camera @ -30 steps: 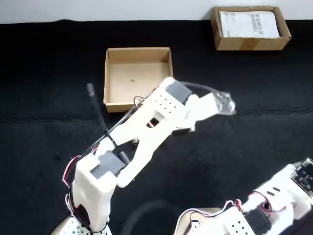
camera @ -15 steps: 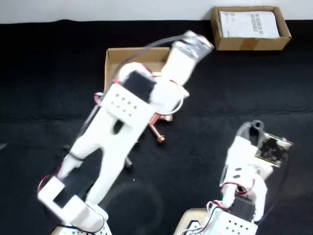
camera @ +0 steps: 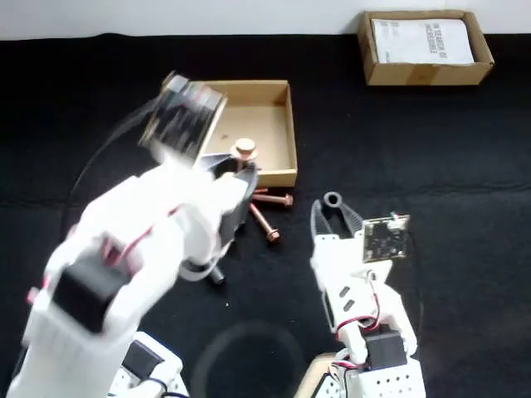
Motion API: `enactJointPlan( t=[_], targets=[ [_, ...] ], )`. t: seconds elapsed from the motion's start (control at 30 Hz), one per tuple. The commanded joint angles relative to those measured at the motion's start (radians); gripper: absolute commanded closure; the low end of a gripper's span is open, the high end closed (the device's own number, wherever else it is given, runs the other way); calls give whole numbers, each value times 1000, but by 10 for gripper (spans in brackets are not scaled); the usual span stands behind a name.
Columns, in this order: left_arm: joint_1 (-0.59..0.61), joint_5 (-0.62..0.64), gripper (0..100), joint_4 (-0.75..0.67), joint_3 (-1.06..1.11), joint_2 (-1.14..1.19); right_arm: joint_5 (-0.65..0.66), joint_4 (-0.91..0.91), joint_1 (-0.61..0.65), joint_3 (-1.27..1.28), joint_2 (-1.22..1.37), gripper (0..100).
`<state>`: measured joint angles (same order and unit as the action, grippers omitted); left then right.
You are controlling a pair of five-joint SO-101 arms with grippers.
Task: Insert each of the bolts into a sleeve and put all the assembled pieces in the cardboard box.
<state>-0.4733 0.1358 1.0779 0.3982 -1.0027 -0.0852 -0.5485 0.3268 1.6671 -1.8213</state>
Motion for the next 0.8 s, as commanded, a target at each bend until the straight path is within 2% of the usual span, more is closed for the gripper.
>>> enactJointPlan(
  t=[0.0, 0.13, 0.37, 0.6, 0.77],
  targets=[
    [1, -104, 992, -315, 351, -317, -6, -4, 64, 7, -10, 990],
    [1, -120, 992, -506, 596, -461, -5, -4, 120, 8, -10, 990],
    [-45, -117, 992, -749, 776, -424, -5, -4, 148, 13, -10, 990],
    [-67, -114, 992, -1010, 785, -200, -5, -4, 197, 15, -8, 991],
    [-97, -114, 992, -1033, 730, -116, -5, 1, 200, 15, -8, 991]
  ],
)
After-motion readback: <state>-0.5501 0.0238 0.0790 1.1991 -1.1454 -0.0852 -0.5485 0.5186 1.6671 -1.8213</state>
